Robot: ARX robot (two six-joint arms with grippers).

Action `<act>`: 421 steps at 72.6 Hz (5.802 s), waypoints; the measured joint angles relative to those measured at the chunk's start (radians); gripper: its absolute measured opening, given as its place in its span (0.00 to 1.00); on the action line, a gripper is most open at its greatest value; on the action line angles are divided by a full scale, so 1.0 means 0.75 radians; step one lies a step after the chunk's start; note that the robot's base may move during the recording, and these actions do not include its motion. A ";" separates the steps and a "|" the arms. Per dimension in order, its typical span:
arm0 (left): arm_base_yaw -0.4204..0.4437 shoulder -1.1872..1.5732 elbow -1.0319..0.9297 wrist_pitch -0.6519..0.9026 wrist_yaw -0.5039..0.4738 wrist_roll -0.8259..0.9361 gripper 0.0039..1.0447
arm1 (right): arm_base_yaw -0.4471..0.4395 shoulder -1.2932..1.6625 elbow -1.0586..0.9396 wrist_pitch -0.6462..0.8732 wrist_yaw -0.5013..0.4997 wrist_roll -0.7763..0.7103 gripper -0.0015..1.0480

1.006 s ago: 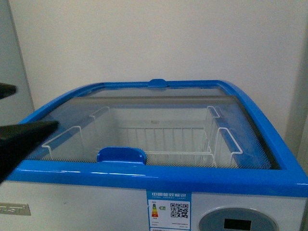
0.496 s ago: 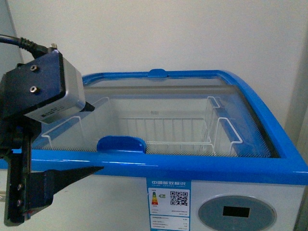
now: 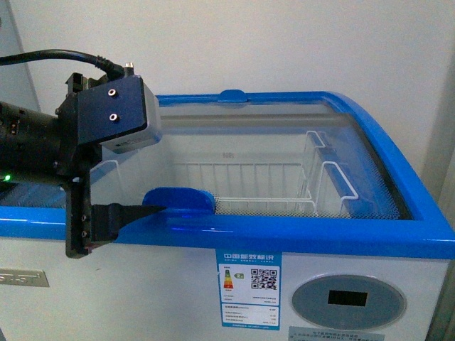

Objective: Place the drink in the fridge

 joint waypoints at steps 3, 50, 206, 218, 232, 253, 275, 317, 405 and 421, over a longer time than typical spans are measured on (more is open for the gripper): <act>-0.001 0.010 0.015 -0.004 0.003 -0.001 0.92 | 0.000 0.000 0.000 0.000 0.000 0.001 0.41; -0.018 0.298 0.429 -0.064 0.013 -0.030 0.92 | 0.000 0.000 0.000 0.000 0.000 0.001 0.41; 0.223 -1.100 -1.324 0.839 -0.764 -1.720 0.02 | 0.134 2.424 2.170 -0.951 -0.551 -1.916 0.40; 0.223 -1.227 -1.372 0.761 -0.764 -1.720 0.02 | 0.180 2.578 2.354 -1.104 -0.547 -1.932 0.40; 0.223 -1.304 -1.447 0.763 -0.764 -1.720 0.02 | 0.195 2.718 2.465 -1.111 -0.506 -1.944 0.40; 0.223 -1.529 -1.458 0.559 -0.764 -1.720 0.02 | 0.173 2.881 2.579 -1.057 -0.437 -1.921 0.40; 0.223 -1.730 -1.459 0.373 -0.764 -1.720 0.02 | 0.204 2.885 2.268 -0.757 -0.423 -1.921 0.40; 0.223 -2.018 -1.459 0.089 -0.764 -1.720 0.02 | 0.216 2.743 1.964 -0.458 -0.472 -1.895 0.77; 0.224 -2.283 -1.459 -0.182 -0.765 -1.721 0.02 | -0.238 0.681 -0.242 0.757 -0.428 -0.341 0.15; 0.224 -2.284 -1.458 -0.183 -0.765 -1.721 0.02 | -0.238 0.523 -0.387 0.784 -0.429 -0.338 0.03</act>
